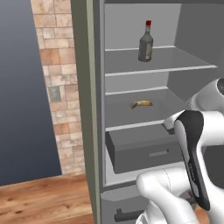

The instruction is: Place the liquor on the top shelf of the fridge to keep it out of children's reach, and place the banana and lime on lower shelves for easy access.

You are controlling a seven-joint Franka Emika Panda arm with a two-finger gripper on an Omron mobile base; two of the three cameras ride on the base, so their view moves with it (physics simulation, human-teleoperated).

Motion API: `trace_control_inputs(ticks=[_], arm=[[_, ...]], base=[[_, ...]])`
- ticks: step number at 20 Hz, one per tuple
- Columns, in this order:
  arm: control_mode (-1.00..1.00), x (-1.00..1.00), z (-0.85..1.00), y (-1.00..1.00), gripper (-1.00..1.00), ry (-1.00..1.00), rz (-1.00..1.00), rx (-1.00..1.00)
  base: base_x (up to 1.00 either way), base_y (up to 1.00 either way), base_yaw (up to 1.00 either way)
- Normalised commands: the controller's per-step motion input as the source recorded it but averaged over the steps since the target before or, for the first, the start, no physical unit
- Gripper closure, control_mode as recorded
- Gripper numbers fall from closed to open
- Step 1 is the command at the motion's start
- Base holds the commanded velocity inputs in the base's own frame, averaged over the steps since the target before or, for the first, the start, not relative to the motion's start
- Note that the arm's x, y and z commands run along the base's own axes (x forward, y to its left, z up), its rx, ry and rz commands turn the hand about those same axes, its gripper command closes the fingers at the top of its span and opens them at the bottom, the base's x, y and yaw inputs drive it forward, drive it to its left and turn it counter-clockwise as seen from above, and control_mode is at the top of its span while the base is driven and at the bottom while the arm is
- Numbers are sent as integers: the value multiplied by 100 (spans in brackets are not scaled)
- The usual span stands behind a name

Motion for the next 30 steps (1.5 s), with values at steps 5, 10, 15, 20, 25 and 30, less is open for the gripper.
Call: trace_control_inputs(ticks=[5,10,15,20,25,30], arm=[[-100,53,-36,-12,100,0,0,0],[-100,64,-23,-15,100,0,0,0],[-100,68,-17,-19,100,0,0,0],[-100,67,-21,-21,100,0,0,0],[-100,62,-24,-19,100,0,0,0],[-100,62,-26,-19,100,0,0,0]], base=[[0,0,0],[0,0,0],[0,0,0],[0,0,0],[0,0,0],[0,0,0]])
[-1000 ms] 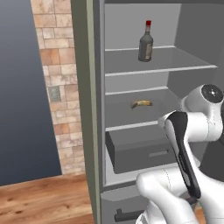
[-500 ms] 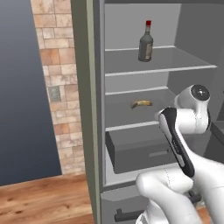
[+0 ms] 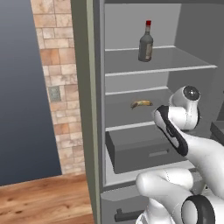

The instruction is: Place the liquor on the top shelf of the fridge to keep it out of children's reach, and place the banana and lime on lower shelves for easy access.

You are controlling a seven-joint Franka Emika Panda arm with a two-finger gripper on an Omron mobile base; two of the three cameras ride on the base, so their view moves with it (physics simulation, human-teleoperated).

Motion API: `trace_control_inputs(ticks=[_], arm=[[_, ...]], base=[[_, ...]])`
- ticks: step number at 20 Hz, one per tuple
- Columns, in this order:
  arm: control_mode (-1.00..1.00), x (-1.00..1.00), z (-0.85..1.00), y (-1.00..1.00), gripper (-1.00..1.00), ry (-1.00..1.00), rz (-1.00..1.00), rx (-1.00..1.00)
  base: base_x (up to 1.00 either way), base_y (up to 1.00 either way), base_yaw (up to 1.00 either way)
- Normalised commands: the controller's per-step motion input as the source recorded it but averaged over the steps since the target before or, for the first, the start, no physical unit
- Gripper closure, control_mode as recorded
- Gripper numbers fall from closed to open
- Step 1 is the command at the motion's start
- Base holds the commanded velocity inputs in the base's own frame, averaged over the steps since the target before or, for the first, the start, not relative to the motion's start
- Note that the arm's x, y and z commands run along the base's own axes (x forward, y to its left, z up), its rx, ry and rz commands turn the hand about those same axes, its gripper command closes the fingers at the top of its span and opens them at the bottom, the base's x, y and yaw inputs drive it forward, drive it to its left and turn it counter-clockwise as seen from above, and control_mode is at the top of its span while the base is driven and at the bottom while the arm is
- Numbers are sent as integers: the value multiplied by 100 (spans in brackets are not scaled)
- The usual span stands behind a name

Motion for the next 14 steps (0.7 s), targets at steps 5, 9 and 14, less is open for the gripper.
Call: trace_control_inputs(ticks=[5,9,14], arm=[[-100,59,-31,-15,100,1,0,0],[-100,54,-33,-11,100,1,0,0],[-100,55,-28,-10,100,1,0,0]], base=[[0,0,0],[0,0,0],[0,0,0]])
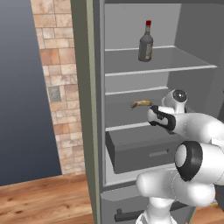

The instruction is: Place the liquor on the top shelf of the fridge to keep it out of children's reach, and place the banana and lime on lower shelves for easy access.

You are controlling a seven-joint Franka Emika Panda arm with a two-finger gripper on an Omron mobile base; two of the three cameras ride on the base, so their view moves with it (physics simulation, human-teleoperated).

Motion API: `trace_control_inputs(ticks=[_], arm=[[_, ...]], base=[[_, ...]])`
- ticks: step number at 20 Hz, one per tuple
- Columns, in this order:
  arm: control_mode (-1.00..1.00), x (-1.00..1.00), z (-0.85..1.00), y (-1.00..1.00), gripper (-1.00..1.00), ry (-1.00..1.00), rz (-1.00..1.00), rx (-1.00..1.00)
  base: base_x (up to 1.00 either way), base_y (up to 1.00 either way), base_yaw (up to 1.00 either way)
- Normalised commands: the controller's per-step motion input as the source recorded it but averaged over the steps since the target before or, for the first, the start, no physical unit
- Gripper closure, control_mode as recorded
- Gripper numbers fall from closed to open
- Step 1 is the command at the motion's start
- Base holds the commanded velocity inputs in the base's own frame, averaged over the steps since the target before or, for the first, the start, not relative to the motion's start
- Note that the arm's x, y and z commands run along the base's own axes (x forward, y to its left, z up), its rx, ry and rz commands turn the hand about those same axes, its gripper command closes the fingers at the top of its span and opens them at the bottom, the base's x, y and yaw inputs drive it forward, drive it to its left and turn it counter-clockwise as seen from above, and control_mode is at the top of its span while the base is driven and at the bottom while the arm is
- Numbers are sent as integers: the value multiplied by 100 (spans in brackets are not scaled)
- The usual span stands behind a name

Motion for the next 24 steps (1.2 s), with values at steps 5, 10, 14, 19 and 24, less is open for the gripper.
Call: trace_control_inputs(ticks=[5,10,14,19,24], arm=[[-100,56,-22,-15,100,0,0,0],[-100,58,-21,-15,100,0,0,0],[-100,62,-17,-14,-100,0,0,0],[-100,61,-9,-22,-100,0,0,0],[-100,30,-1,-38,-100,0,0,0]], base=[[0,0,0],[0,0,0],[0,0,0],[0,0,0],[0,0,0]])
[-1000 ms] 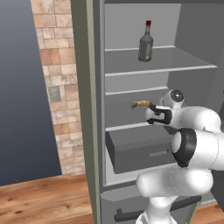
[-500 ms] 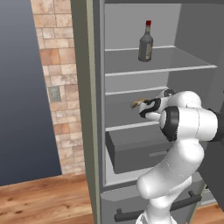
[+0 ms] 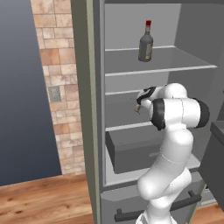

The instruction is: Place the liquor on the top shelf of the fridge to keep it out of children's reach, and place the banana and lime on lower shelves for easy access.

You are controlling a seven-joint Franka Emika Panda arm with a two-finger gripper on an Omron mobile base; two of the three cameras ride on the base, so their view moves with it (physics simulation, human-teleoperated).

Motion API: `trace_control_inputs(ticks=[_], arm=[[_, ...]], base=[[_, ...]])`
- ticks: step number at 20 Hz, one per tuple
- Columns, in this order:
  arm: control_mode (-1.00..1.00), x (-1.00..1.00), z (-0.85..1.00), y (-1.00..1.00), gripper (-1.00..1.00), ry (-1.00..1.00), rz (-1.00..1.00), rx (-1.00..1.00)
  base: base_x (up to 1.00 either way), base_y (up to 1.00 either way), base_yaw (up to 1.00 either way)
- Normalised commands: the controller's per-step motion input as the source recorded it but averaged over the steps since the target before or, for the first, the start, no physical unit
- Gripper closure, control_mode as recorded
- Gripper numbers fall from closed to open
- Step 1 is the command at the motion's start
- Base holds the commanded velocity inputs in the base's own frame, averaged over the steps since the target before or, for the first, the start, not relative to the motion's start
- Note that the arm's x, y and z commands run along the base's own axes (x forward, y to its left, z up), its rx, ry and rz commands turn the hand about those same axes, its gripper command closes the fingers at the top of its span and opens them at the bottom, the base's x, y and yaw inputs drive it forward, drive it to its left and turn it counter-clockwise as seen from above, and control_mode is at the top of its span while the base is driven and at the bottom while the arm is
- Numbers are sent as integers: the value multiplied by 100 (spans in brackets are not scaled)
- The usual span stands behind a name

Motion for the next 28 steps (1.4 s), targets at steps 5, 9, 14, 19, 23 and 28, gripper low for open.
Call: trace_control_inputs(ticks=[5,9,14,19,23,28], arm=[[-100,-19,5,-25,-100,0,0,0],[-100,-51,37,0,-100,0,0,0],[-100,-38,75,11,-100,0,0,-6],[-100,-44,95,10,-100,10,0,-11],[-100,-83,59,9,-100,28,0,-14],[-100,-75,65,39,-100,19,0,-17]], base=[[0,0,0],[0,0,0],[0,0,0],[0,0,0],[0,0,0],[0,0,0]])
